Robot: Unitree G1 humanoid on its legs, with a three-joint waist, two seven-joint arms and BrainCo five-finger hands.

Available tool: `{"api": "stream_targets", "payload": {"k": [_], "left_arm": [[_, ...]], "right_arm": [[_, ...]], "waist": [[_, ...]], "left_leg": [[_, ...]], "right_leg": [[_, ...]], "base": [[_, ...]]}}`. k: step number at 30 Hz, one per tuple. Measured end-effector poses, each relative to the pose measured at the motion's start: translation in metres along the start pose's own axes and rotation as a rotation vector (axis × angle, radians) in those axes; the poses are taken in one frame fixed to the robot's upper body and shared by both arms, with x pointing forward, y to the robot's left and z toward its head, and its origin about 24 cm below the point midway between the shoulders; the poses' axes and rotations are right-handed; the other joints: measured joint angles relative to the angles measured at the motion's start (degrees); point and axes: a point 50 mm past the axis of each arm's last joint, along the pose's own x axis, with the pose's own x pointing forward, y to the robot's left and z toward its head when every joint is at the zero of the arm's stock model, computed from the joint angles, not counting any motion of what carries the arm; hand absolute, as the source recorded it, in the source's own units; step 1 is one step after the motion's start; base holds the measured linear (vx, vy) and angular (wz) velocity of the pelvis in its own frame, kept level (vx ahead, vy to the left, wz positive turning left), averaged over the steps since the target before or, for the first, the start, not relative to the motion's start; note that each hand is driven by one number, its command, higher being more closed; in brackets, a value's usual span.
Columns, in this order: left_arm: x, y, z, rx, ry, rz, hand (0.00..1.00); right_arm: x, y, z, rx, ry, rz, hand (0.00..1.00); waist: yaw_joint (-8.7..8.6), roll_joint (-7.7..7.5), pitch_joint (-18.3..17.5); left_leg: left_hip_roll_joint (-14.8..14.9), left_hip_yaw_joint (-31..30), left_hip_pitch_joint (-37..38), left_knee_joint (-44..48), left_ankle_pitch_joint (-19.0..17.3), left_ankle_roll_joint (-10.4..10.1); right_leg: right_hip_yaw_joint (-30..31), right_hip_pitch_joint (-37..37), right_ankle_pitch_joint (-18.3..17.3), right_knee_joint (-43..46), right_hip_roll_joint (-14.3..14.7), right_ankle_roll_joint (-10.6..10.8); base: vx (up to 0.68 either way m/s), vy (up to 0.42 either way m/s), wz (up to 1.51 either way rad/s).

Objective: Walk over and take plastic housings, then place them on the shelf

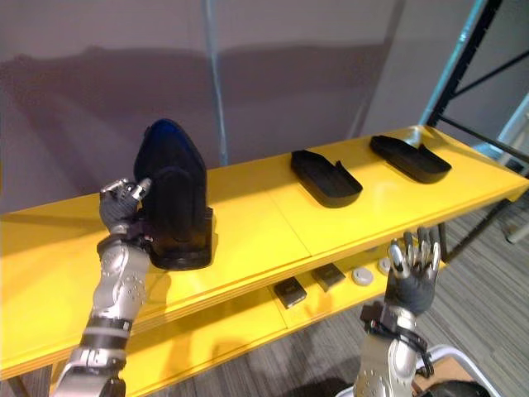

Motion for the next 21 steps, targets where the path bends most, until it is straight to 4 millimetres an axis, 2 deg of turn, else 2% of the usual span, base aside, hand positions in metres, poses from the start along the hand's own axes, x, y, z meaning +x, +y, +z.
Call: {"api": "stream_targets", "payload": {"k": [1, 3, 4, 7, 12, 19, 20, 21], "left_arm": [[0.008, 0.004, 0.005, -0.004, 0.000, 0.029, 1.00], [0.015, 0.007, 0.005, -0.010, 0.017, 0.062, 1.00], [0.020, 0.007, 0.005, -0.019, 0.034, 0.079, 1.00], [0.031, 0.005, 0.002, -0.012, 0.088, 0.108, 1.00], [0.046, 0.020, 0.014, 0.055, 0.111, 0.167, 1.00], [0.065, 0.015, 0.043, 0.138, 0.067, 0.175, 1.00], [0.069, 0.014, 0.052, 0.160, 0.049, 0.182, 0.00], [0.070, 0.014, 0.056, 0.170, 0.040, 0.184, 0.00]], "right_arm": [[-0.007, -0.006, -0.011, -0.043, 0.066, -0.005, 0.00], [-0.020, -0.018, -0.028, -0.111, 0.178, -0.024, 0.00], [-0.030, -0.023, -0.039, -0.149, 0.248, -0.023, 0.00], [-0.047, -0.030, -0.051, -0.206, 0.352, -0.006, 0.00], [-0.052, -0.029, -0.057, -0.235, 0.388, 0.036, 0.00], [-0.061, -0.025, -0.063, -0.222, 0.431, 0.081, 0.00], [-0.062, -0.023, -0.065, -0.216, 0.442, 0.092, 0.00], [-0.063, -0.021, -0.066, -0.214, 0.445, 0.097, 0.00]], "waist": [[-1.16, 0.11, 1.4], [-1.99, 0.09, 2.2], [-2.08, 0.11, 2.9], [-2.53, 0.05, 5.5], [-2.71, -0.01, 8.5], [-2.03, -0.43, 11.3], [-2.05, -0.58, 11.6], [-2.05, -0.64, 11.7]], "left_leg": [[0.1, 0.2, -0.3, 0.2, 0.0, 0.0], [0.3, 1.0, -1.2, 0.4, 0.0, -0.1], [0.4, 1.5, -2.1, 0.5, 0.1, -0.1], [0.6, 1.8, -3.5, 0.9, 0.2, -0.3], [0.8, 3.0, -5.0, 1.3, 0.3, -0.5], [1.0, 3.3, -5.7, 1.4, 0.3, -0.6], [1.0, 3.4, -6.2, 1.5, 0.2, -0.6], [1.0, 3.4, -6.5, 1.6, 0.2, -0.6]], "right_leg": [[0.2, -0.3, 0.2, 0.0, 0.0, -0.1], [1.2, -1.5, 0.6, 0.0, 0.3, -0.3], [1.5, -2.5, 0.9, 0.0, 0.4, -0.4], [1.7, -3.8, 1.4, 0.0, 0.5, -0.5], [3.0, -5.7, 1.8, 0.2, 0.8, -0.6], [3.0, -6.5, 1.9, 0.4, 1.0, -0.6], [3.1, -7.1, 1.9, 0.5, 1.0, -0.6], [3.2, -7.4, 1.9, 0.7, 1.0, -0.6]], "base": [[-0.04, -0.006, -0.19], [-0.06, -0.007, -0.20], [-0.05, -0.010, -0.21], [-0.05, -0.010, -0.06], [-0.02, 0.005, -0.12], [0.00, 0.000, 0.00], [-0.01, 0.019, -0.03], [-0.01, 0.022, -0.03]]}}
